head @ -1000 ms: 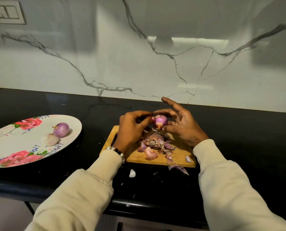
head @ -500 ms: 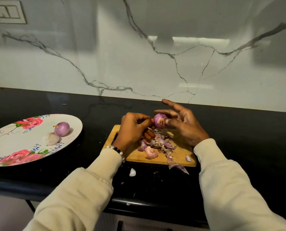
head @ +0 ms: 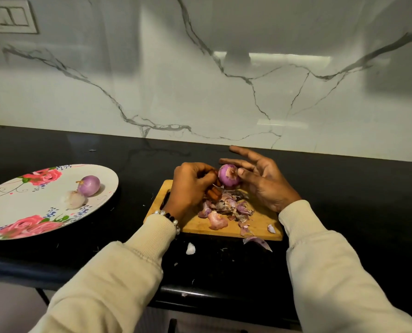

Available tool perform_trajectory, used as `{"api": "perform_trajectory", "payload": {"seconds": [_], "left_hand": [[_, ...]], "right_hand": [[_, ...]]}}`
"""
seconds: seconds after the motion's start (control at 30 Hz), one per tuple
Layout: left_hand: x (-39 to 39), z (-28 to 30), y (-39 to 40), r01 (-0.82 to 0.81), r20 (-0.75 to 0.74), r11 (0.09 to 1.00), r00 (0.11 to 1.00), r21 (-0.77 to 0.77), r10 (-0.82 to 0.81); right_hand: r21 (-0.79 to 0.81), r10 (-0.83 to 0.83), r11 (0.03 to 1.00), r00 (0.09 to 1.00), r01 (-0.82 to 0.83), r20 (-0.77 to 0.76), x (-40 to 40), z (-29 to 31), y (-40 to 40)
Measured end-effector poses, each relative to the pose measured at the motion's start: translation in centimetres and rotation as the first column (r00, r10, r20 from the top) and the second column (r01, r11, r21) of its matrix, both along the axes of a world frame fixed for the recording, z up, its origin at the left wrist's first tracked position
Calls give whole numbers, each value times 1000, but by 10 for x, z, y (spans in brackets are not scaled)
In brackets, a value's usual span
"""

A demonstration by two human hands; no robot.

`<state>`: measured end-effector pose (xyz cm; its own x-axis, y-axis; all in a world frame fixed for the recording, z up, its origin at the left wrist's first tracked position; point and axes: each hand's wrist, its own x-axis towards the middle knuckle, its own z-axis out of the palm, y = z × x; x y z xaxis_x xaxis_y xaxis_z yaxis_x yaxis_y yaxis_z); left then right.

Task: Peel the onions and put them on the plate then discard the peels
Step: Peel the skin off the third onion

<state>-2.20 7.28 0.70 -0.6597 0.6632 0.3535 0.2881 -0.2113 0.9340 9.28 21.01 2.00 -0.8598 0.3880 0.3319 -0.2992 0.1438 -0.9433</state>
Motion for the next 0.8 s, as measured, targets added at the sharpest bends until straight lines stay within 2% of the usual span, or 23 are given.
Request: {"api": "perform_trajectory", "payload": {"seconds": [0.1,0.23,0.5,0.67,0.8], "left_hand": [[1,0,0,-21,29,999,999,44,19],[-1,1,1,42,35,997,998,66,-44],[-3,0,0,61,54,997,997,37,-63],[0,1,-2,32,20,999,999,11,-32],[0,-2,-1,-80,-151,996,986,-45,73]], "right_hand": [[-14,-28,1000,999,28,-29,-1,0,-3],[32,-125,991,991,126,-43,-2,0,-2],[96,-39,995,999,39,-4,3,-1,2],[203,-75,977,997,69,25,2,-2,2],[282,-107,955,993,87,56,-1,-4,1]]}}
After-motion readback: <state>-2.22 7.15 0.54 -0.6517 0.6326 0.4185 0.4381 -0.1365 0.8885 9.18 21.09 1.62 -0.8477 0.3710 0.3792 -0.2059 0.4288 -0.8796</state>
